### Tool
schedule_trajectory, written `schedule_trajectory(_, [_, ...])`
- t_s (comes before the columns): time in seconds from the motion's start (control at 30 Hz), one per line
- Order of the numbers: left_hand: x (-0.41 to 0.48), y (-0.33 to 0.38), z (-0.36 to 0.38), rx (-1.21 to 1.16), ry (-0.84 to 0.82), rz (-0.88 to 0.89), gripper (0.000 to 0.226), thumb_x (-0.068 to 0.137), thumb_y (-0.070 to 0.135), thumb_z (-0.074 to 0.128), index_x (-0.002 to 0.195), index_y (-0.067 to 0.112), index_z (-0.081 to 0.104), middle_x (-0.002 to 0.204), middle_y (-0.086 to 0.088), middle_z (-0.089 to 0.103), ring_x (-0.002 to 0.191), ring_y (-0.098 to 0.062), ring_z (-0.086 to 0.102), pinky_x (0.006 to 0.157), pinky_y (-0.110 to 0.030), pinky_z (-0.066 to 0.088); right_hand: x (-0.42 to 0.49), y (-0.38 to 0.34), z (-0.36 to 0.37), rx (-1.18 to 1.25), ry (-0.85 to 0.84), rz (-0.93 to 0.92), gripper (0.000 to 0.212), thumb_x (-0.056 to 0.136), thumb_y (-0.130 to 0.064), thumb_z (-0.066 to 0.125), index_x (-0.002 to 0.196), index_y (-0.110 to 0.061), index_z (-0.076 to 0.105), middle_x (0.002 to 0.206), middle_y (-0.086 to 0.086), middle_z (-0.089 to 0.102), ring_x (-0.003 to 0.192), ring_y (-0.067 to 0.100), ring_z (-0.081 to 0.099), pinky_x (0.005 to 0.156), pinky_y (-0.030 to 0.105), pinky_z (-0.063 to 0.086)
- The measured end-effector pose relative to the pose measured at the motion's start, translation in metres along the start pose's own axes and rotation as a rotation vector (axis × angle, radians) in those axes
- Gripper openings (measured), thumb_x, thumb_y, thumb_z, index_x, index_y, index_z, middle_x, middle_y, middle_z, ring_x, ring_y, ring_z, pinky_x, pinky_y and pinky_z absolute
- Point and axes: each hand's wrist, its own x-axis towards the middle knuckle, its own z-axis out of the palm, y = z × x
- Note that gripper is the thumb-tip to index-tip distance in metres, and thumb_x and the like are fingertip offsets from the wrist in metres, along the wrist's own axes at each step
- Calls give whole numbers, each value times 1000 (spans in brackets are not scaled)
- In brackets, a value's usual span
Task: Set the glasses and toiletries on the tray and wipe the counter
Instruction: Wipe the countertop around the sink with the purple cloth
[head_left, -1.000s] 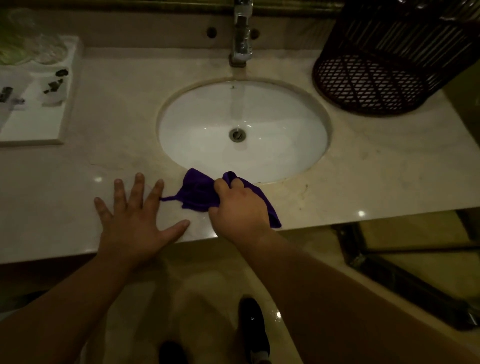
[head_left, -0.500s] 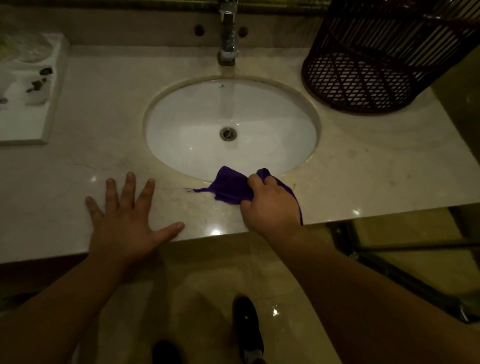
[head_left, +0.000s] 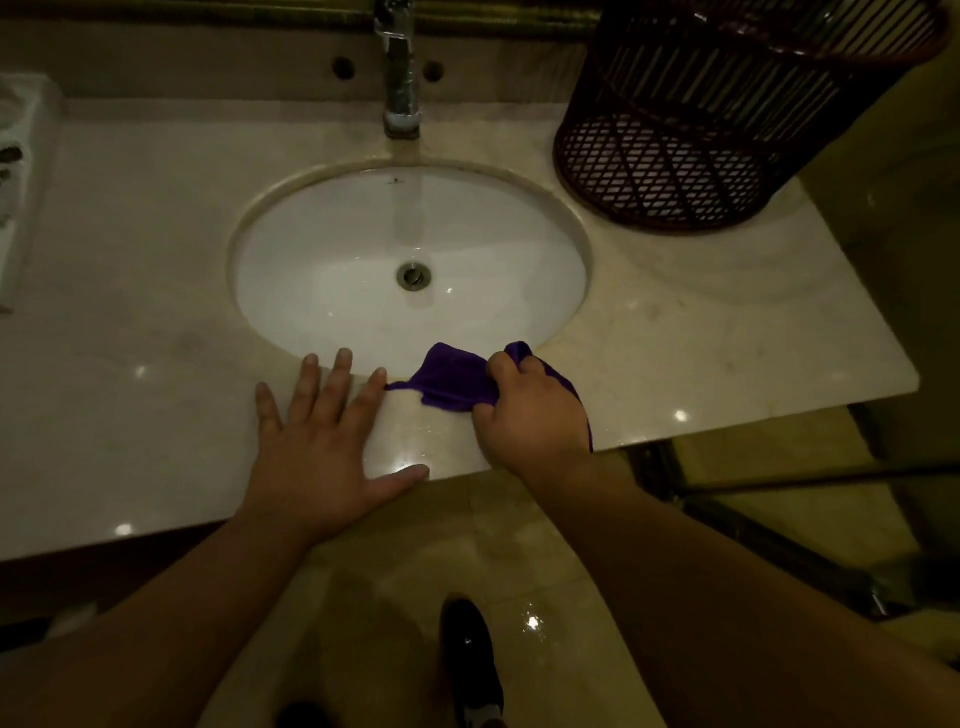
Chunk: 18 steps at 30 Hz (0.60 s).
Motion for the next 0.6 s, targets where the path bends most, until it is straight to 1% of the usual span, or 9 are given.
schedule_trajectory(0.07, [10,12,2,-1,16,21,114,71,100,26,160,33,5,169,-5,-8,153,-31,-13,113,-73,1,2,9,-1,0,4,4,32,90,-40,51,118,-25,47,99,5,56,70,19,52,52,31,44])
schedule_trajectory(0.17, [21,23,5,-3,18,18,115,70,101,27,160,34,5,169,-4,-8,153,-31,-14,114,-73,0,4,22,-4,16,12,8,32,90,-39,52,118,-24,48,98,5,56,70,20,52,53,32,42])
schedule_trajectory(0.27, [27,33,7,-1,12,17,114,69,101,27,160,35,7,169,-4,-7,153,-30,-14,114,-73,0,7,33,-7,22,15,8,34,90,-39,53,120,-24,48,99,5,56,72,21,53,54,33,45])
schedule_trajectory(0.4, [33,41,11,16,16,16,111,72,99,28,160,36,6,169,-3,-4,153,-29,-11,113,-74,0,11,51,-12,35,27,-1,36,90,-38,53,122,-23,49,102,6,57,74,21,54,56,33,47])
schedule_trajectory(0.53, [34,41,12,50,3,10,109,73,98,30,160,35,13,169,-2,2,154,-29,-5,113,-73,0,19,70,-15,39,35,-4,38,90,-39,52,125,-25,48,103,5,59,75,20,56,58,34,51])
schedule_trajectory(0.6, [34,41,12,64,-3,6,109,73,98,30,160,34,13,169,-2,3,154,-29,-3,113,-73,0,22,78,-16,35,38,2,41,89,-40,51,127,-25,48,103,5,59,76,21,58,59,36,54])
